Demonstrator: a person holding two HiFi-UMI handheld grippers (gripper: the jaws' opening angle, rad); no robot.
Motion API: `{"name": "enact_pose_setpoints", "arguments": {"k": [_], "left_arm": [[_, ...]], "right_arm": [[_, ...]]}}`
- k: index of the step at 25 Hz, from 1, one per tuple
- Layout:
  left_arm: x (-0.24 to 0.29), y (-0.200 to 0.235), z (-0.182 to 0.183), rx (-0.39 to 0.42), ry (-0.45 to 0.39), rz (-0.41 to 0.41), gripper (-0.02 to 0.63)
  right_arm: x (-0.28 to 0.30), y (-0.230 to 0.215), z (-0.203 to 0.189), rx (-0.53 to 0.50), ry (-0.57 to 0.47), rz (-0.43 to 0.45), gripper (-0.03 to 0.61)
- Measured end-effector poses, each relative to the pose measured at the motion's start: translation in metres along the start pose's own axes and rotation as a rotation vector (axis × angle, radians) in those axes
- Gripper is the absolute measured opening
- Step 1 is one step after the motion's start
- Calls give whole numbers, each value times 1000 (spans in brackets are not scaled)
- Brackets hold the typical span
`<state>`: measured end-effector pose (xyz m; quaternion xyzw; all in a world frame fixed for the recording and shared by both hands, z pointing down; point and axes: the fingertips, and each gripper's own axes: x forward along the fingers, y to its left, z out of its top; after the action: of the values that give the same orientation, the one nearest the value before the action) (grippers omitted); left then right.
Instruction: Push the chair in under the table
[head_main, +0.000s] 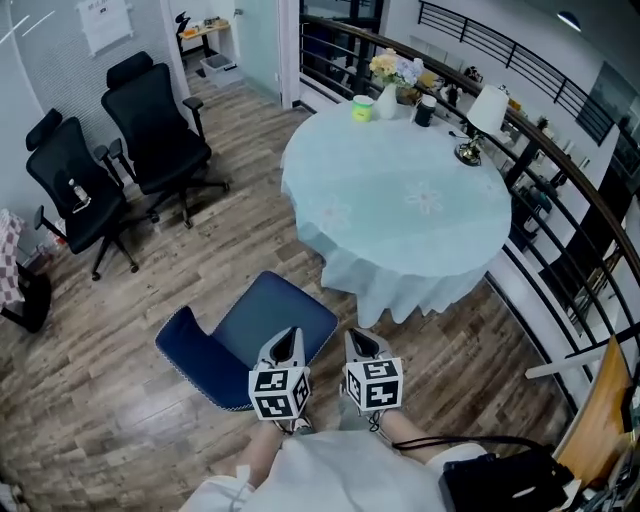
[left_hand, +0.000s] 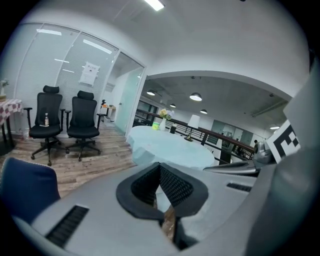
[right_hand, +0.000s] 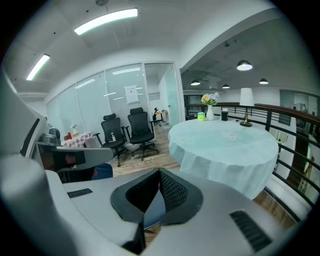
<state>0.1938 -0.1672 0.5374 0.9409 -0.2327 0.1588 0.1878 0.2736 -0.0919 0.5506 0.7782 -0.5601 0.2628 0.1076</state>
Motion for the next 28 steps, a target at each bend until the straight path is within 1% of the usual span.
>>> {"name": "enact_pose_setpoints", "arguments": {"k": [2,4,8,15,18,22,25,28], "left_arm": [[5,-1,6,-19,-8,20,3],[6,-2,13,-18,-22,36,3],[12,4,24,-15,-41,71,3],[7,17,20,-25,-40,141,3],[-1,26,22,-46,-60,176,3],[-18,46,22,-87,-75,242,3],[-35,66,19,-119,-85,299,10],[-57,88,16,-127,-87,376,59]], "right_arm": [[7,-1,10,-33,6,42,17],[12,-1,18,-57,2,73,17],[27,2,32,-57,-16,115,17],[41,11,36,-66,-20,167,17],[44,15,36,-74,-10,189,17],[51,22,32,-76,19,221,17],[56,34,34,-96,33,257,17],[60,51,33,-120,47,296,17]]}}
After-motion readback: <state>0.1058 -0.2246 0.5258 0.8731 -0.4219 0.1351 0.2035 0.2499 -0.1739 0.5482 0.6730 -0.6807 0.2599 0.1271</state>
